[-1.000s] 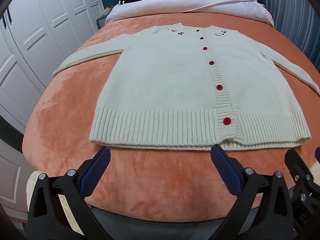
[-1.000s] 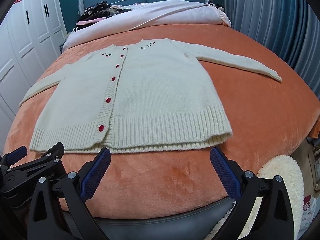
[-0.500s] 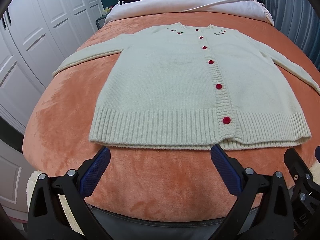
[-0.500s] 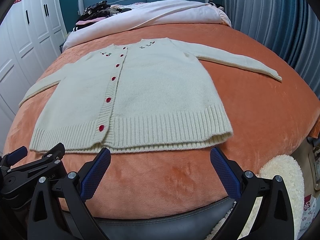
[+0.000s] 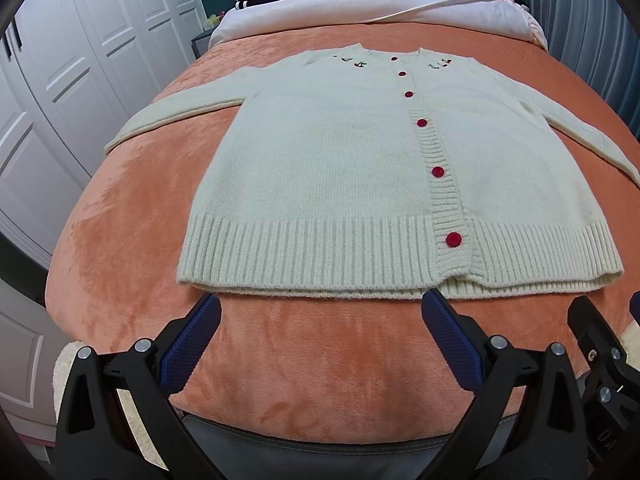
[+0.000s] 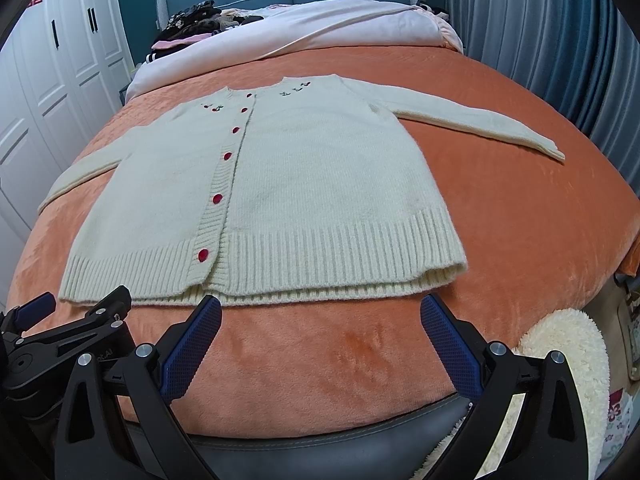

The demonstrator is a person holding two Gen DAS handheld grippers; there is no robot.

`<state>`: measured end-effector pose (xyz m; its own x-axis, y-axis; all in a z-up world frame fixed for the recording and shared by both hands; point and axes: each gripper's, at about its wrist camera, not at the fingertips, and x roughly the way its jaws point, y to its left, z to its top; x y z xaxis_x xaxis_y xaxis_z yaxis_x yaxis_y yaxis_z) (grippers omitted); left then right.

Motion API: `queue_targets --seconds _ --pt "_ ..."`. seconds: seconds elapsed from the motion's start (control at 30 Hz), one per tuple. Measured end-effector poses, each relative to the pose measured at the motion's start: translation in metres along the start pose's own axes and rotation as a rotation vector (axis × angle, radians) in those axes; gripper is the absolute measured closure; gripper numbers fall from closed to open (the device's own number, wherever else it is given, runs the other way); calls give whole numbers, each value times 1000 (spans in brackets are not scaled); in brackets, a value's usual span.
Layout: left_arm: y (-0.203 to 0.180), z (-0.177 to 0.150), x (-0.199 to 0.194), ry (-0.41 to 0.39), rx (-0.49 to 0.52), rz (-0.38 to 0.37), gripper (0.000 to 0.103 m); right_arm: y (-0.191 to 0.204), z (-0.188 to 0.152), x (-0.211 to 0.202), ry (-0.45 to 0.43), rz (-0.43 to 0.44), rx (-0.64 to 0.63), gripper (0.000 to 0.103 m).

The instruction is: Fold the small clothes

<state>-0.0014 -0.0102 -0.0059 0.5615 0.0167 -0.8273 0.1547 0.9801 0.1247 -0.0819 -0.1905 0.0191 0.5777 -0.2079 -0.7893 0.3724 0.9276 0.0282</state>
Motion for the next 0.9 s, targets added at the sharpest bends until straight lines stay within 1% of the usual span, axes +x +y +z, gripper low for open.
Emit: queue_targets --seconds 0.33,0.47,0.57,0.63,0.7,0.77,0.8,0.87,0.9 --pt "-2 2 0 1 -1 -7 5 0 0 2 0 1 0 5" --pt "5 7 3 14 -43 -67 5 -5 3 6 2 -3 2 5" --pt "17 15 5 14 -88 -122 5 -22 17 13 -18 4 -7 5" --pt "26 21 6 7 -121 -139 5 -48 36 23 -32 4 15 5" --pt "34 28 9 2 -149 -148 5 -87 60 36 -36 5 90 5" --pt "38 35 11 -7 -158 -150 5 -135 86 52 -52 9 201 5" --pt "38 39 13 -9 -158 -144 5 -165 101 63 -71 -1 273 5" --pt "37 46 19 -6 -152 -138 5 -217 124 84 -90 -42 393 5" --pt "36 50 22 -1 -149 -139 5 -248 137 99 -82 -58 460 5"
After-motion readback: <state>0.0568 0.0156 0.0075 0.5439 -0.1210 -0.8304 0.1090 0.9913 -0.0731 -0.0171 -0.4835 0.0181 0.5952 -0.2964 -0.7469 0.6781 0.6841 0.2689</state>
